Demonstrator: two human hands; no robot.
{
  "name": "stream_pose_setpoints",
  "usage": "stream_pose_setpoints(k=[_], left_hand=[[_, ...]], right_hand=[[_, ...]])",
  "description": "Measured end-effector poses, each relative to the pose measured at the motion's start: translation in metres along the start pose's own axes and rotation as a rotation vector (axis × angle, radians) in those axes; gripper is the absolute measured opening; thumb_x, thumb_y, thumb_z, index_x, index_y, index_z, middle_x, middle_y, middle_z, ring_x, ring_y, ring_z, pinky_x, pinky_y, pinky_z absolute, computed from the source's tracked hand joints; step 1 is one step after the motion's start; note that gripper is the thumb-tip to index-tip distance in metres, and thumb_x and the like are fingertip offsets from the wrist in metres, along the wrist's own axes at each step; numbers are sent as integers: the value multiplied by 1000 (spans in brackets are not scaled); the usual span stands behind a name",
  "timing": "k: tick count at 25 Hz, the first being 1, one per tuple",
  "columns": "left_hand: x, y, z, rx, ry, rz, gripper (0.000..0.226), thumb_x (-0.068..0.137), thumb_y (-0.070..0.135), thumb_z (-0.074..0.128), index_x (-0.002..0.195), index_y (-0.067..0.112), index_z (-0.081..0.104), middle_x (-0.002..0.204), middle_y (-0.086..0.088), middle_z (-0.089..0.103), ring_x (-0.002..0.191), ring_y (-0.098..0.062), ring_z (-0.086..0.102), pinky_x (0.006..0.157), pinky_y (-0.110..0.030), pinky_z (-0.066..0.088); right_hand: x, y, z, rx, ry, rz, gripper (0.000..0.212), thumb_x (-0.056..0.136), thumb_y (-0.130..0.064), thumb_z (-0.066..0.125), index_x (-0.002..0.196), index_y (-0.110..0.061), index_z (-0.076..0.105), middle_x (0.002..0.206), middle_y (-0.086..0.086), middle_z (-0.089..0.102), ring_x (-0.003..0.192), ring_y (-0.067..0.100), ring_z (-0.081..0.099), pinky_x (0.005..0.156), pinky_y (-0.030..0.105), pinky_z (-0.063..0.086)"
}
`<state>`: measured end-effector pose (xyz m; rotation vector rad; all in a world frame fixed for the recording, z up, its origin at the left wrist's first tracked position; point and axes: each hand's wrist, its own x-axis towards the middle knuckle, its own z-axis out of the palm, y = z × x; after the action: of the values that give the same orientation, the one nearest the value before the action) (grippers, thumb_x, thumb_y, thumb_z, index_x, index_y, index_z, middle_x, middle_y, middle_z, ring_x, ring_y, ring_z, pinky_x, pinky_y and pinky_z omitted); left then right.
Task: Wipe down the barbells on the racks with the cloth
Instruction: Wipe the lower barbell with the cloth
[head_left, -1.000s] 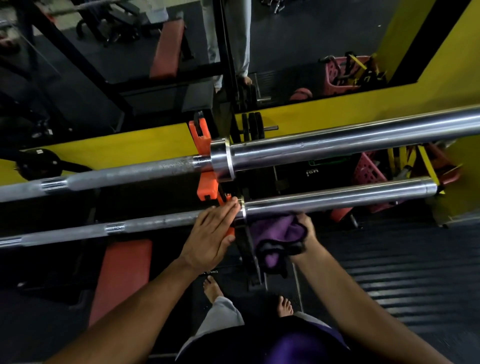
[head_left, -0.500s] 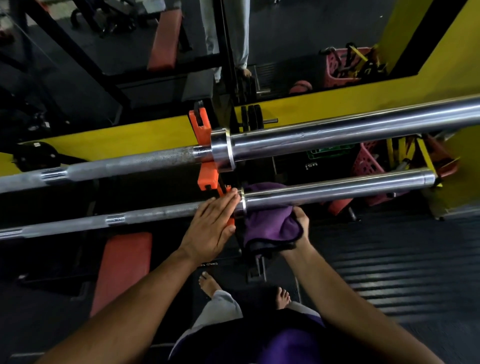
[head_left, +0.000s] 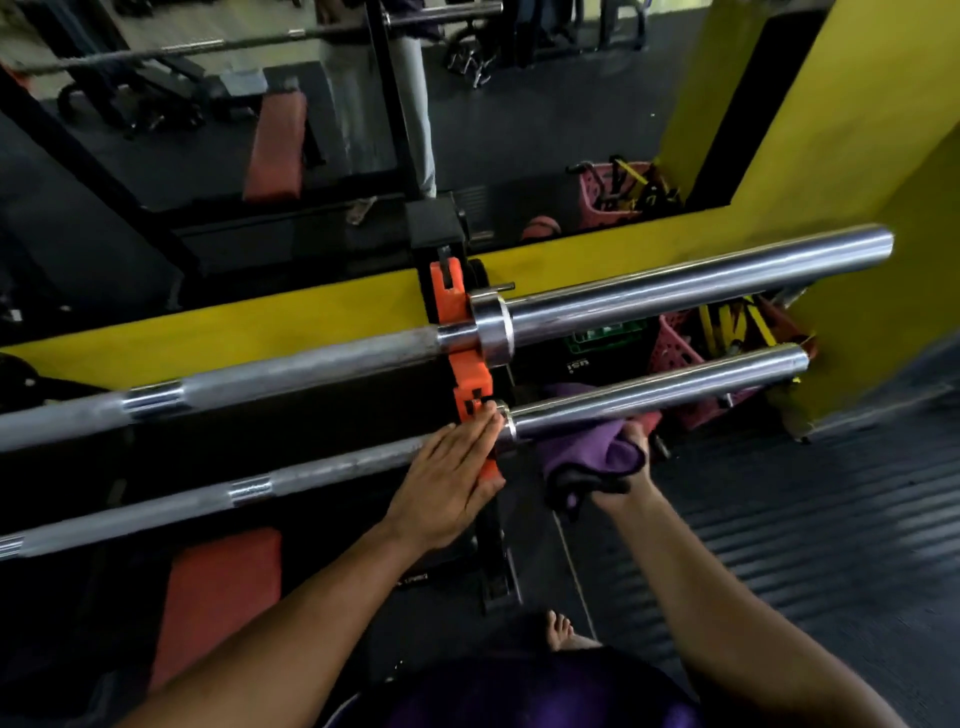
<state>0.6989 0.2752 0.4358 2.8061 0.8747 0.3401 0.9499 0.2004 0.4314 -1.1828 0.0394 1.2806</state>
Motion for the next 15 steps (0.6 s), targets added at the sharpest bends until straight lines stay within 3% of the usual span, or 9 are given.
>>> stream_pose_setpoints(k=[2,4,6,8,11,15], left_hand=[[-15,-18,-10,24,-10,99,68,106,51,36,163,21,11,171,-2,7,156,-13,10,126,-38,14],[-42,-47,-24,43,37,67,69,104,48,44,162,20,16,170,-4,13,156,-16,16,126,-42,17],[-76,-77,-39,89,94,-8,69,102,44,49,161,17,23,169,-5,18,154,-18,23,124,-46,22],[-104,-108,-52,163,132,-52,68,100,43,49,159,15,29,167,-5,24,151,-20,30,122,-48,25],[-125,-142,-66,203,87,-103,67,100,49,40,158,16,34,160,-8,39,140,-23,46,118,-43,30],[-129,-146,-64,263,-18,-79,64,101,54,36,155,21,37,152,-5,50,129,-23,56,107,-41,41]], right_hand=[[-34,23,18,-86,-16,64,26,105,-41,40,102,-22,57,72,-7,74,69,12,71,59,25,59],[-61,36,27,-193,34,58,26,105,-37,44,108,-17,61,90,2,72,79,14,67,69,28,58],[-85,39,36,-443,112,-193,29,106,-27,47,127,-13,61,112,2,67,82,4,63,84,25,53],[-100,39,55,-821,140,-552,33,106,-24,48,138,-16,55,120,-3,62,94,0,58,94,27,44],[-94,36,96,-1337,77,-954,32,105,-37,45,128,-16,53,120,2,59,108,22,57,85,40,48],[-59,44,135,-1808,251,-893,38,101,-40,50,125,-12,57,132,14,50,113,37,46,80,48,49]])
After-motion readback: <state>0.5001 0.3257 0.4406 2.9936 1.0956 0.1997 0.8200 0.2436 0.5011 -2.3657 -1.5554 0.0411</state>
